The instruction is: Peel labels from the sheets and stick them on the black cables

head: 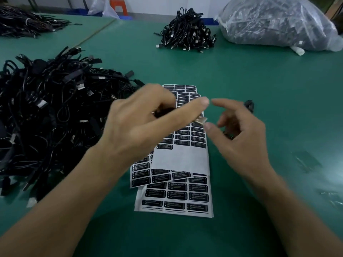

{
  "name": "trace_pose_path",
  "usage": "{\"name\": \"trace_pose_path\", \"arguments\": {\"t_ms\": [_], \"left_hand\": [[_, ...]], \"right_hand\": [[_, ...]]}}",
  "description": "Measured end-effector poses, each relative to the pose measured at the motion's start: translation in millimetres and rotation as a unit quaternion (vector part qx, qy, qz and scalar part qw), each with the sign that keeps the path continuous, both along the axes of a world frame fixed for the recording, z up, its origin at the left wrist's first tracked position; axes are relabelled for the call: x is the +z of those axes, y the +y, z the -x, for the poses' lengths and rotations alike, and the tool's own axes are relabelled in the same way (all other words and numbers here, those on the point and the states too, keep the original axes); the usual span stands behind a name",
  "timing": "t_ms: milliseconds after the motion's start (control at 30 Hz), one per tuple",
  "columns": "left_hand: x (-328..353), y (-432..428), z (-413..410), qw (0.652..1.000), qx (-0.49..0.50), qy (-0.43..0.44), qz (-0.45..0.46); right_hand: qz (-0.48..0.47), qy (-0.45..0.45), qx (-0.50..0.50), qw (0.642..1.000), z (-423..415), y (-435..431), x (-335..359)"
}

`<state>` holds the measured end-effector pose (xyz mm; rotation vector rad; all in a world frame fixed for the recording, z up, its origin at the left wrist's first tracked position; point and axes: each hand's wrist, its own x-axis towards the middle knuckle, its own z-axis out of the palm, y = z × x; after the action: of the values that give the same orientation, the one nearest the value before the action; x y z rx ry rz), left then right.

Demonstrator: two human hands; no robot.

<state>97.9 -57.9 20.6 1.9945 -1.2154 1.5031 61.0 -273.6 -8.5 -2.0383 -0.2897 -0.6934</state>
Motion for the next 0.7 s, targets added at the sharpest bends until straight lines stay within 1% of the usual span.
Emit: {"name": "trace_pose_path", "arguments": {"t_ms": [67,100,167,233,300,400,467,533,600,700], "left_hand": [[-2.8,-2.2,2.9,0.995,0.015,0.088,-0.055],[-2.8,-2.5,3.7,0.990,0.022,0.121,-0.073],[-2.4,-4.7,6.5,0.981,0.017,0.172,-0.088],[-1.6,-7.7,10.7,0.969,0.001,0.233,-0.078],[-2.2,-9.5,12.8,0.960,-0.008,0.274,-0.063],[-3.3,-7.7,11.9,0.950,-0.005,0.308,-0.043],[-2.8,-4.0,10.3,0.948,0.009,0.315,-0.038],[-2.0,-0.5,7.9,0.939,0.026,0.342,-0.025],[-1.8,-0.3,6.9,0.912,0.033,0.410,0.006],[-3.8,-5.9,9.0,0.840,0.010,0.535,0.085]], "right_hand": [[0.011,-0.003,0.101,0.995,5.8,7.8,0.9],[0.005,0.000,0.136,0.991,7.9,11.2,1.2],[-0.034,0.025,0.170,0.985,10.6,16.6,2.2],[-0.085,0.050,0.156,0.983,10.8,20.1,3.0],[-0.122,0.062,0.125,0.983,9.8,19.8,3.8],[-0.161,0.056,0.103,0.980,6.0,14.7,3.9],[-0.218,0.046,0.073,0.972,2.5,9.8,5.9],[-0.291,0.046,0.038,0.955,-0.7,4.8,7.7],[-0.343,0.057,0.028,0.937,-3.3,1.4,7.4],[-0.378,0.081,0.079,0.919,-5.5,2.8,6.2]]}}
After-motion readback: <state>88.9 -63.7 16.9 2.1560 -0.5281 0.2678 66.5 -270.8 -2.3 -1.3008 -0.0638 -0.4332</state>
